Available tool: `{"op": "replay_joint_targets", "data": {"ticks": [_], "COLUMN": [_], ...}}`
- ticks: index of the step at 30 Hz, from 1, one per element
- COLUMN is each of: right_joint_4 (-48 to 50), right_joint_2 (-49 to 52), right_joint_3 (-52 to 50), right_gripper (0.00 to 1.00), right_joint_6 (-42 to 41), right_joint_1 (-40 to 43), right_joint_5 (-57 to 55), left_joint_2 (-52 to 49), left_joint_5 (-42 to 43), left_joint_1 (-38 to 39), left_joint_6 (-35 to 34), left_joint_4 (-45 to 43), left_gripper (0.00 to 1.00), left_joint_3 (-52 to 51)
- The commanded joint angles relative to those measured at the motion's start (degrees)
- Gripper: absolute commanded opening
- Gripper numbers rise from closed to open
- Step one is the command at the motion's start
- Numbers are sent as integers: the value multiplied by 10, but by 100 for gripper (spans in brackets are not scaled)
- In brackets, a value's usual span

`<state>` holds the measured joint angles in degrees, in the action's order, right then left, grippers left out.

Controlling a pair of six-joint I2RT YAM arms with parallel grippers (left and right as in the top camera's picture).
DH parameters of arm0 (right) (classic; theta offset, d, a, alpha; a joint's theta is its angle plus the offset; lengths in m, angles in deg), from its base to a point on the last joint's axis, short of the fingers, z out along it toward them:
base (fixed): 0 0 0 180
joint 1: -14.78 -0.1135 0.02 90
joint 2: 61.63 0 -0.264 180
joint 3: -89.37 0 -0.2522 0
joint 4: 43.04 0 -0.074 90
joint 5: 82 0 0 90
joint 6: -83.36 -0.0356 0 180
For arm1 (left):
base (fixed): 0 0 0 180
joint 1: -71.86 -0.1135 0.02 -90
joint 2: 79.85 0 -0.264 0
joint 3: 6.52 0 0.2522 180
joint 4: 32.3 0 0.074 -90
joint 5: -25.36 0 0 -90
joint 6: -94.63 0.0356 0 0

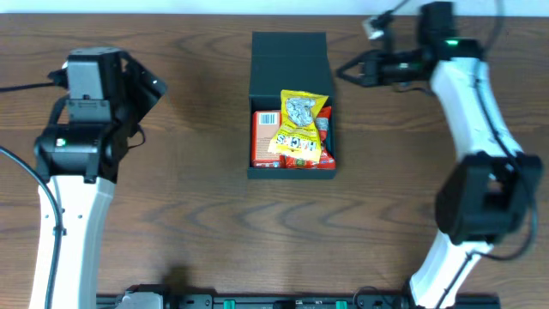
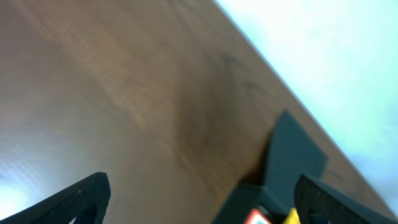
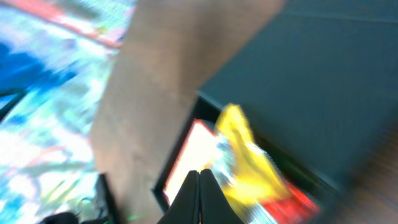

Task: Pack container
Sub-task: 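Reach the right gripper down onto the yellow packet in the box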

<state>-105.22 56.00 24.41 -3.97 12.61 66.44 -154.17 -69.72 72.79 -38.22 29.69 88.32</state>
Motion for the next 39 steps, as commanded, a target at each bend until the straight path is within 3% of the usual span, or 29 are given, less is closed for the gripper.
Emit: {"op": "replay_joint_targets", "data": {"ticks": [1,5,17,26,39], "right_joint_4": [34,29,-115,-190,-253], "right_joint_2": [35,68,90,90,55], "right_joint_3": [9,9,9,9,10], "right_gripper": [1,1,1,1,2], "right_joint_6": [-43,-49,-28,-11,94], "right_joint_1": [-36,-80,-106,-121,-129], "right_joint_5": [80,68,-259,-336,-278], "left_joint_2": [-3,-3,-3,-3,-3], "left_joint_5": [7,6,6,6,1], "left_joint_1": [-14,-13,-13,-13,-13], "left_joint_6": [27,46,56,56,56], "left_joint_4": [21,30,34,36,36], "left_gripper": [95,95,95,95,95], "left_joint_3": [6,6,6,6,6]}}
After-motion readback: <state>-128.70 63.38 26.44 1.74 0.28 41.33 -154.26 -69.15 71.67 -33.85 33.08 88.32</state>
